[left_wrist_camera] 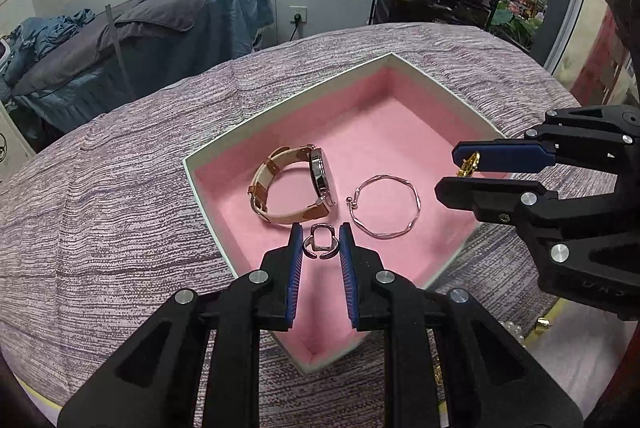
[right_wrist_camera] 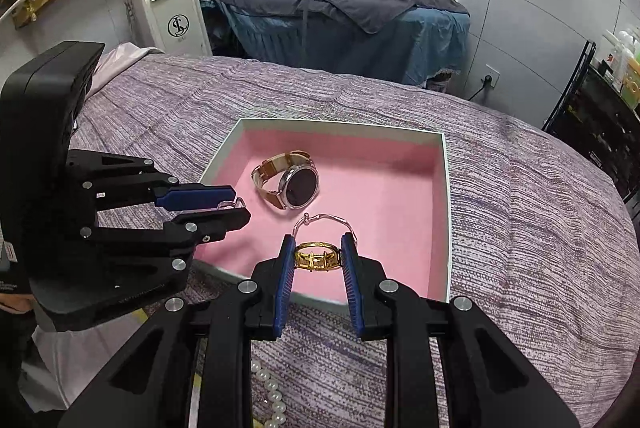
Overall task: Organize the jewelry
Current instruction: 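Carry both rings over the pink box with both tools, then open both tools to drop the rings into the box and withdraw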
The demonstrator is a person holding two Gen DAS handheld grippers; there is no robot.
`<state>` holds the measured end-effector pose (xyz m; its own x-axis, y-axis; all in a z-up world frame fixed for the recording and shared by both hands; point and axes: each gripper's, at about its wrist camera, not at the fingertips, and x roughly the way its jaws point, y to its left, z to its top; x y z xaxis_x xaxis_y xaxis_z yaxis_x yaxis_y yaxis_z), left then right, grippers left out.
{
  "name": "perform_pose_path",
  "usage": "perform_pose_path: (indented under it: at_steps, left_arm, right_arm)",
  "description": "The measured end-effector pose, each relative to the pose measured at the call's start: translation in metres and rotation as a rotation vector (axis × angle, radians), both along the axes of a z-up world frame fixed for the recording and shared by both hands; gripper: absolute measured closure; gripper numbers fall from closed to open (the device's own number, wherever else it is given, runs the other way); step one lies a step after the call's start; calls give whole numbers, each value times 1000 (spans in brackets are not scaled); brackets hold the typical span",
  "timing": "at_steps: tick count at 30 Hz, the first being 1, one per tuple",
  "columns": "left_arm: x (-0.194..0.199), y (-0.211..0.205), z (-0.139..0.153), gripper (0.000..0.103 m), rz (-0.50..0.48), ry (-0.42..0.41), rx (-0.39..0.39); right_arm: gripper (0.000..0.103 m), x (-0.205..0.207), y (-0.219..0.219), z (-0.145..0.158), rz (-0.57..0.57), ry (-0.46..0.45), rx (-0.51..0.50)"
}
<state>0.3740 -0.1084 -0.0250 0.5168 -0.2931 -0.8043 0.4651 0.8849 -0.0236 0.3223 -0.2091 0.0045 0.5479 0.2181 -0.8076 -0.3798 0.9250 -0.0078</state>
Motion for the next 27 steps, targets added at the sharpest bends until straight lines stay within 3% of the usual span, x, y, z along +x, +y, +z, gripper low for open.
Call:
perform_pose_path:
  at_steps: [11,22,24,26,27]
  left_arm:
    - [13,-13,-18,84,-15,32,62]
    - [9,-11,-18,84,-8,23,72]
    - [7,-10,-14,81,-2,4,81]
    - [4,-9,-9,61,5,-19,81]
    - [2,-7,-5,57,14,-37,90]
  right_arm:
    - [80,25,11,-36,-4,79,-91]
    - [80,24,11,-39,6,66,-95]
    - [80,21,11,-34,8,46,-92]
    - [72,18,11,-28,9,20,-88]
    - [68,15,9,-24,8,-1,-92]
